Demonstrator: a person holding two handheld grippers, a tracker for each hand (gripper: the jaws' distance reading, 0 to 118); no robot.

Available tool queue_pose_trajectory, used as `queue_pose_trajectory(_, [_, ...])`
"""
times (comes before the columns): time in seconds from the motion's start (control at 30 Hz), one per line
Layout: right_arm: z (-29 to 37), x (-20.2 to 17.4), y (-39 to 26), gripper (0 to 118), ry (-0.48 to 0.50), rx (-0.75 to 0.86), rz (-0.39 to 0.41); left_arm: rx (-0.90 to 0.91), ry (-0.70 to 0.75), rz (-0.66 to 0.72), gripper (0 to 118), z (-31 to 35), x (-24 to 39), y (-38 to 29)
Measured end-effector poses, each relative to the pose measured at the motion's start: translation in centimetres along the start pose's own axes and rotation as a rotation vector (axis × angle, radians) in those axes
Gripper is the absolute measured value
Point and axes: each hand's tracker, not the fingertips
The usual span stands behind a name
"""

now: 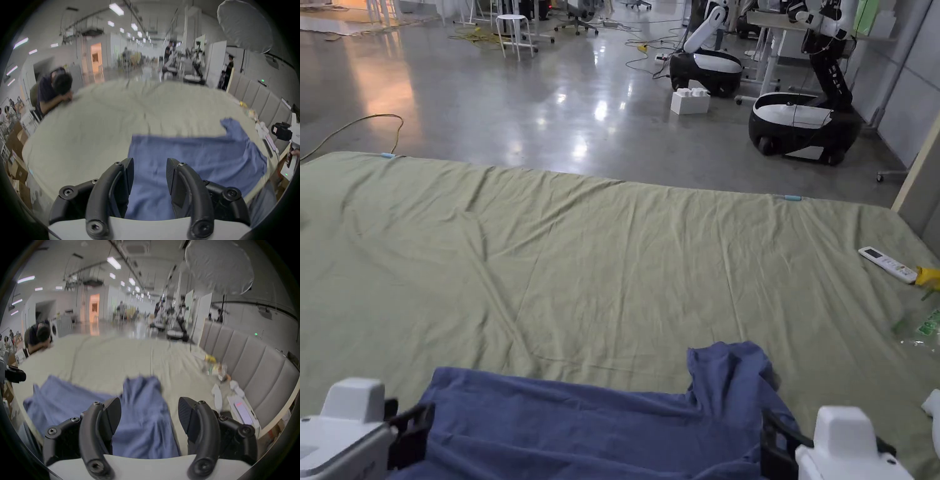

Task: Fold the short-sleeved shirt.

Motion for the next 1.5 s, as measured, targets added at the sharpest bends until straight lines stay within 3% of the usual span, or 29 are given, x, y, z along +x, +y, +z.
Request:
queue_pose_trajectory(0.17, [0.2, -2.4, 4.1, 72, -0.061, 0.237, 0.005, 0.237, 0.046, -0.013, 35, 1.8, 2.9, 4.0])
queue_pose_trajectory(0.2, [0.3, -2.8, 4.8, 60, -0.064, 0.275, 0.009, 0.279, 0.045, -0.002, 24, 2.3, 3.3, 4.6])
queue_pose_trajectory(0.3, [0.7, -3.5, 6.2, 25, -0.064, 0.330, -0.043, 0.369, 0.062, -0.001, 16, 3.2, 4.5, 5.8])
queue_pose_trajectory(0.4, [0.9, -4.0, 6.9, 8, -0.056, 0.371, -0.038, 0.440, 0.095, -0.024, 7, 4.3, 5.5, 6.4])
queue_pose_trajectory(0.5, [0.9, -4.3, 7.5, 1, -0.062, 0.373, -0.041, 0.474, 0.096, -0.015, 4, 4.8, 6.1, 6.6])
queue_pose_trajectory(0.7, [0.8, -4.4, 7.2, 1, -0.062, 0.371, -0.072, 0.489, 0.123, -0.016, 3, 4.8, 6.1, 5.7])
queue_pose_trajectory(0.97, [0.5, -3.8, 6.2, 1, -0.063, 0.350, -0.044, 0.362, 0.122, 0.042, 3, 0.6, 1.6, 5.1])
queue_pose_trajectory(1.23, [-0.5, -3.5, 5.2, 1, -0.050, 0.283, -0.014, -0.034, 0.006, 0.152, 3, -10.1, -3.8, 5.2])
queue_pose_trajectory(1.37, [-1.3, -3.3, 4.4, 1, -0.051, 0.235, -0.009, -0.234, -0.015, 0.132, 3, -15.6, -4.6, 4.9])
queue_pose_trajectory(1.43, [-1.7, -3.1, 4.1, 1, -0.053, 0.211, -0.004, -0.336, -0.035, 0.113, 18, -17.7, -4.4, 4.7])
queue_pose_trajectory(1.47, [-1.8, -3.0, 3.9, 1, -0.055, 0.200, -0.003, -0.368, -0.050, 0.111, 35, -18.6, -4.4, 4.5])
queue_pose_trajectory(1.5, [-2.0, -2.9, 3.8, 1, -0.058, 0.190, 0.003, -0.399, -0.053, 0.121, 61, -19.6, -4.4, 4.4])
